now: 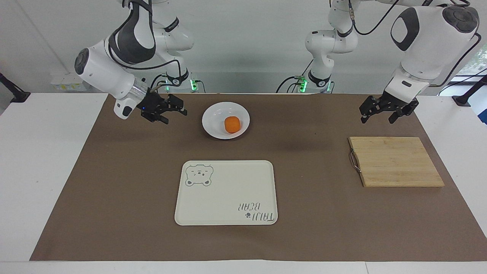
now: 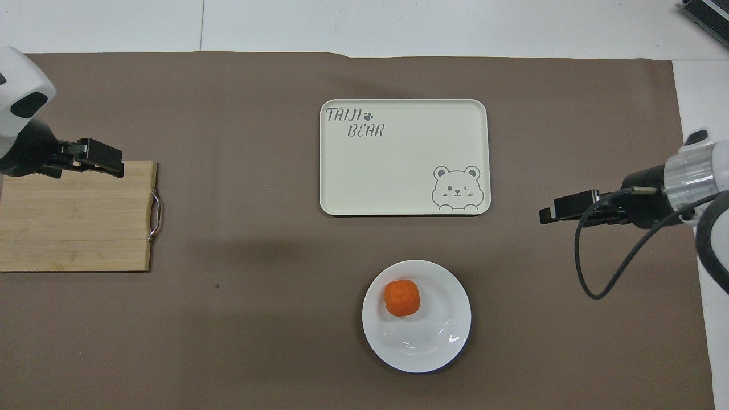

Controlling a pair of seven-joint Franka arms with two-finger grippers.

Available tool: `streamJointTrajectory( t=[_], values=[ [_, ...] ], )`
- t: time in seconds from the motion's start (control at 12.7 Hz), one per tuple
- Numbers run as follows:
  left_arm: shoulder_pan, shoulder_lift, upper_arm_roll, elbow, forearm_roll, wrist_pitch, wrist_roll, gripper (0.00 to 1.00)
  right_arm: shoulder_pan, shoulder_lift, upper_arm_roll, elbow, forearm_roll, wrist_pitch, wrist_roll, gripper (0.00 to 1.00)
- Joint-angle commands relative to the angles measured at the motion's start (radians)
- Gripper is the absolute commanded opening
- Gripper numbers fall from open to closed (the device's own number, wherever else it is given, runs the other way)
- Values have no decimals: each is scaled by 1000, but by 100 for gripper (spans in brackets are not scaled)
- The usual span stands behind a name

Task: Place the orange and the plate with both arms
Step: 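Reach the right gripper to the rim of the white plate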

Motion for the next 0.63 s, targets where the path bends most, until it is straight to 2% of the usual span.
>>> streamJointTrajectory(
  t=[0.0,0.16,0.55],
  values=[
    [6,-13,-5,-5,13,-12,5,100,13,-22,0,-127,112,58,-63,100],
    [6,-14,-5,-5,13,-12,5,100,24,-18,1,-205,174,116,-126,100],
    [6,-13,-5,-5,13,-12,5,100,20,27,0,-351,314,156,-368,100]
  ],
)
